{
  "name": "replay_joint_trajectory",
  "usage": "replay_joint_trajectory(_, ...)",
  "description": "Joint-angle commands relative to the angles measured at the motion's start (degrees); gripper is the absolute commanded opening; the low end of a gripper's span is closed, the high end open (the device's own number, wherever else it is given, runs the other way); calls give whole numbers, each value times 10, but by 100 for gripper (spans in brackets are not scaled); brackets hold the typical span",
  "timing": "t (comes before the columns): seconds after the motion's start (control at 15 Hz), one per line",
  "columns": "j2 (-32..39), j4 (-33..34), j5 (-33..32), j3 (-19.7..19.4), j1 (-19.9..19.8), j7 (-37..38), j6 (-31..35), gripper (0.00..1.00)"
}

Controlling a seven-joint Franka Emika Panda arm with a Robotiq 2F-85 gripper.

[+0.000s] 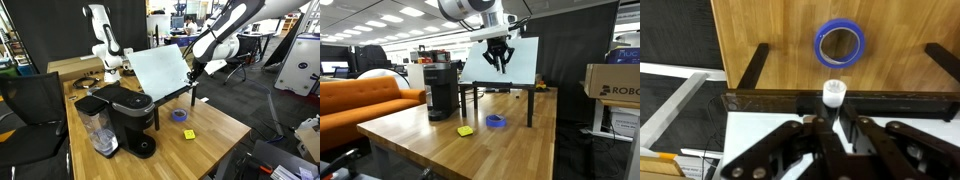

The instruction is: Pick up the pen from the table and write with it on the whiteboard.

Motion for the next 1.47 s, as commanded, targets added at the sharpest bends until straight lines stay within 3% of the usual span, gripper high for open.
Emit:
replay_joint_trajectory(0.0,29,39,-12,-2,-17,24,-28,5)
replay_joint_trajectory(0.67,43,81,53,37,-26,-42,-116,5)
replay_joint_trajectory(1.4,39,103,61,59,-15,-69,-166,5)
